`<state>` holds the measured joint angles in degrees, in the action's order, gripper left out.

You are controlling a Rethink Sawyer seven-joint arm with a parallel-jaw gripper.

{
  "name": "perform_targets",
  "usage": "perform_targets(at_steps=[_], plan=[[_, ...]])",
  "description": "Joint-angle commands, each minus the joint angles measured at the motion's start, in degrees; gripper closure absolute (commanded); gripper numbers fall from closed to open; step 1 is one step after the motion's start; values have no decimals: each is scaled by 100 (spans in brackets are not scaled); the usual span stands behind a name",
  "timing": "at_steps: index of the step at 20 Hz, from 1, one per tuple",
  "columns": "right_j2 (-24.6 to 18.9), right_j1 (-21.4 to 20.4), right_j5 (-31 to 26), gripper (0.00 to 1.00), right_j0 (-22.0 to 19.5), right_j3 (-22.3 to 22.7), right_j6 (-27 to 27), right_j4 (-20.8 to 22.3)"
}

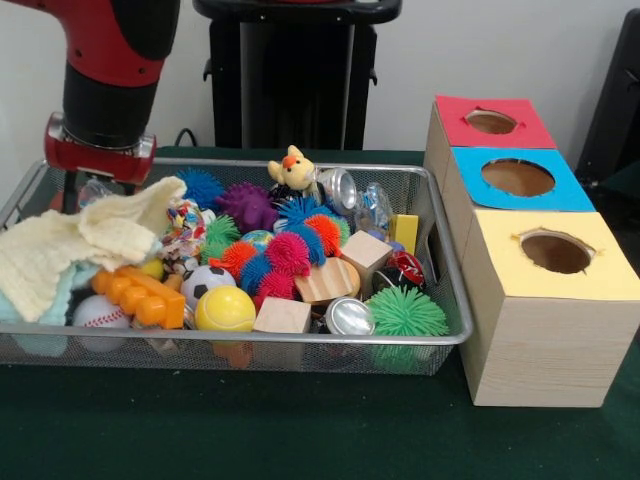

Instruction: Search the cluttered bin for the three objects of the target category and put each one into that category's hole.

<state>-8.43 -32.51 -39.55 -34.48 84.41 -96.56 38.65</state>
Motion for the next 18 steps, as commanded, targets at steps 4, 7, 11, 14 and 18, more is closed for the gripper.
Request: perform_targets(at_steps=[4,7,11,14,18], plan=[[-987,-156,-1183,0,-182,-501,1856,-167],[-1056,-90,-1257,0,-175,-564,1763,-121],[-1093,-113,-1505,0,-114,-619,1625,-152],[-1115,-191,-1579,0,-86,-548,1514,-167],[-1079,-380,-1833,0,45,-585,1470,-165]])
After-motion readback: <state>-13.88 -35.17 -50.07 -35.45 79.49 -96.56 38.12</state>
